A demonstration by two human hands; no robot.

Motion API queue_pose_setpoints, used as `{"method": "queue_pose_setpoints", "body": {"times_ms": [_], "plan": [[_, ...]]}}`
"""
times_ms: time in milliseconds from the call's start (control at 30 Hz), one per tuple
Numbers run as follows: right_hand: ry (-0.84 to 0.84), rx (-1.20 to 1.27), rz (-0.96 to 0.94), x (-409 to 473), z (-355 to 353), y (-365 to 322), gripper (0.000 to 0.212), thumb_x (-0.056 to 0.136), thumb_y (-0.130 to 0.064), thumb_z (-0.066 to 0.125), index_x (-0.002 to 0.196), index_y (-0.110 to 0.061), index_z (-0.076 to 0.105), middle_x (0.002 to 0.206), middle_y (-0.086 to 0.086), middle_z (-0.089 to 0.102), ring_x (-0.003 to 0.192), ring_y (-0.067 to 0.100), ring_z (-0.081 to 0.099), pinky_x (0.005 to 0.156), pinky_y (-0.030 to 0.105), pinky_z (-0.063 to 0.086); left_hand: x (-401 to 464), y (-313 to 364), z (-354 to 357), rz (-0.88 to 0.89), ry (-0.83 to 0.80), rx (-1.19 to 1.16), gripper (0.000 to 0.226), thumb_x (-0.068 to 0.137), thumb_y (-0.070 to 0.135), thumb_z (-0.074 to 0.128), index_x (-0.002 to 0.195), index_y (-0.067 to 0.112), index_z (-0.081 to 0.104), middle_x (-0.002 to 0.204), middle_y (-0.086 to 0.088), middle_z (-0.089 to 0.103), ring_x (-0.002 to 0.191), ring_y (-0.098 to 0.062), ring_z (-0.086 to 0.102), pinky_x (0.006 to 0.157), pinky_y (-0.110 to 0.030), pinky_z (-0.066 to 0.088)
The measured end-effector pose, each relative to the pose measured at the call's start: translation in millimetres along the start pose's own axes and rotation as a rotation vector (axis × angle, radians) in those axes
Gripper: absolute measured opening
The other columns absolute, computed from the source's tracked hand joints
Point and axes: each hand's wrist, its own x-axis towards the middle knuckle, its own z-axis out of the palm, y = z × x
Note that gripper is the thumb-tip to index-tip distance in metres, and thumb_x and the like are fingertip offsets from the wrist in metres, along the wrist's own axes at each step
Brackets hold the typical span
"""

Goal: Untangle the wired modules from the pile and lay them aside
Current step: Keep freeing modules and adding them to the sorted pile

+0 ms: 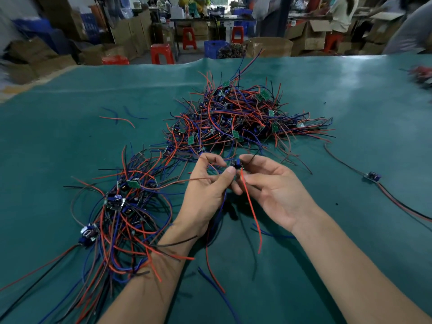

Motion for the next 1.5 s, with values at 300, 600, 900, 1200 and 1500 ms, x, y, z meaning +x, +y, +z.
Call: {"method": "queue_pose_setpoints", "body": {"times_ms": [300, 600, 900, 1200, 1500], "plan": [[0.184, 0.019, -0.075, 1.1, 3.0, 0.5, 0.007, 0.066, -0.009, 0.078, 0.066, -0.015, 0.08, 0.088, 0.001, 0.078, 0.066, 0.012, 0.068, 0.065, 0.023, 0.059, -2.4, 3.3, -1.2, -0.07, -0.064, 0.18, 0.015, 0.095, 0.004, 0.062, 0.092, 0.014, 0.052, 0.068, -0.009, 0.07, 0.039, -0.007, 0.037, 0.04, -0.013, 0.029], [0.13, -0.275, -0.082, -2.0, -7.8, -13.4, 0.017, 0.064, -0.023, 0.082, 0.079, -0.016, 0.08, 0.086, 0.008, 0.074, 0.067, 0.013, 0.066, 0.058, 0.021, 0.051, -1.0, 5.5, 1.4, -0.186, -0.043, 0.129, 0.036, 0.098, 0.043, 0.052, 0.086, 0.012, 0.066, 0.069, -0.01, 0.072, 0.05, -0.011, 0.05, 0.044, -0.016, 0.033], [0.129, -0.41, -0.121, -0.6, -11.3, -12.0, 0.01, 0.075, -0.021, 0.082, 0.081, -0.014, 0.079, 0.078, 0.007, 0.075, 0.064, 0.012, 0.067, 0.055, 0.021, 0.052, -1.4, 3.3, -1.7, -0.174, -0.043, 0.218, 0.011, 0.09, 0.009, 0.069, 0.08, 0.012, 0.068, 0.056, 0.0, 0.064, 0.052, -0.013, 0.034, 0.043, -0.017, 0.023], [0.461, -0.705, -0.517, 6.1, -35.5, -26.9, 0.021, 0.088, -0.009, 0.078, 0.073, -0.023, 0.075, 0.068, -0.001, 0.075, 0.055, 0.012, 0.064, 0.056, 0.022, 0.051, -0.2, -3.0, -2.5, -0.142, -0.109, 0.306, 0.015, 0.092, 0.005, 0.068, 0.078, 0.012, 0.065, 0.053, 0.001, 0.062, 0.044, -0.002, 0.044, 0.045, -0.011, 0.032], [0.857, -0.173, -0.577, 6.5, -52.4, -44.8, 0.017, 0.098, -0.01, 0.064, 0.082, -0.014, 0.065, 0.074, 0.004, 0.073, 0.053, 0.01, 0.062, 0.055, 0.023, 0.05, 0.1, -4.0, -1.6, -0.08, -0.013, 0.279, 0.01, 0.096, 0.006, 0.062, 0.087, 0.009, 0.062, 0.057, 0.003, 0.063, 0.042, -0.002, 0.035, 0.043, -0.013, 0.027]]}}
